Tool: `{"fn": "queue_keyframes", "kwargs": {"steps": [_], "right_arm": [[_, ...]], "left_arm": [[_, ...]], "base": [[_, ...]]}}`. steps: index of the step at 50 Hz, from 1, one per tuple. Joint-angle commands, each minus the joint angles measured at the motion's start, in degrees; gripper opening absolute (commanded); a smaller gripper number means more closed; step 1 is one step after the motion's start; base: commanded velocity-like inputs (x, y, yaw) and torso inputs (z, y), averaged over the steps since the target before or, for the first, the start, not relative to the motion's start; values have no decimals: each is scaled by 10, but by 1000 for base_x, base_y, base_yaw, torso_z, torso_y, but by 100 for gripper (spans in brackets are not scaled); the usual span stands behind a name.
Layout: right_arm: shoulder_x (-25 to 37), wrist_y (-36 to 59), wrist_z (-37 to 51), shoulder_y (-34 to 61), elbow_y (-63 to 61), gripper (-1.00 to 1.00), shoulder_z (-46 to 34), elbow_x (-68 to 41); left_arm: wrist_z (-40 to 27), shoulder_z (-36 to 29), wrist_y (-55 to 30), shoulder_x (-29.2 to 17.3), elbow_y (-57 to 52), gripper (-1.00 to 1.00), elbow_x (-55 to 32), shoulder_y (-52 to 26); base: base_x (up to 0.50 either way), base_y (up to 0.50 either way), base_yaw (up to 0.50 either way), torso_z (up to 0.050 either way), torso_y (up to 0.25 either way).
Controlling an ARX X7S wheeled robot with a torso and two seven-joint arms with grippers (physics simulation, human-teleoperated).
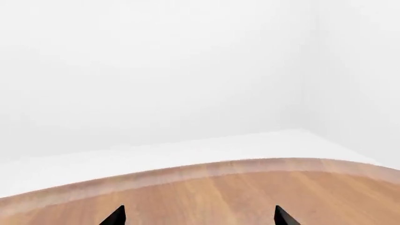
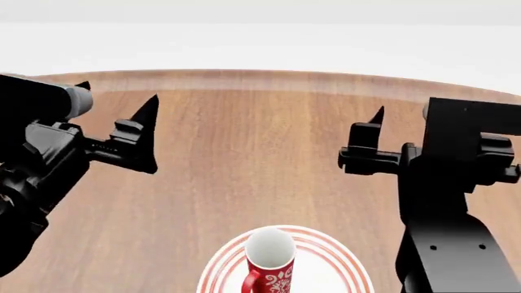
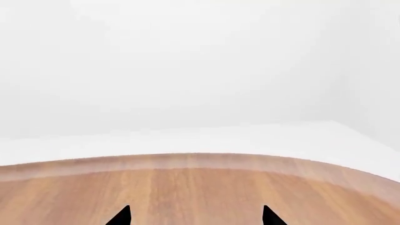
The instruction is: Pick up the red mug and put it on the plate
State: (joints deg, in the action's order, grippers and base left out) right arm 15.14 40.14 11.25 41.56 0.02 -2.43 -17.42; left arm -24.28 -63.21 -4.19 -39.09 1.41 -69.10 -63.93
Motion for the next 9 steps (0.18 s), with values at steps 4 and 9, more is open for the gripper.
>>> {"fn": "queue_keyframes", "kwargs": {"steps": [4, 9], "right_arm": [[11, -24, 4, -38, -128, 100, -24, 9], [15, -53, 3, -50, -148, 100, -30, 19]], "left_arm": [[-155, 12, 50, 9, -33, 100, 91, 14], [-168, 15, 58, 7, -44, 100, 100, 19]], "base": [[0, 0, 0, 0, 0], [0, 0, 0, 0, 0]]}}
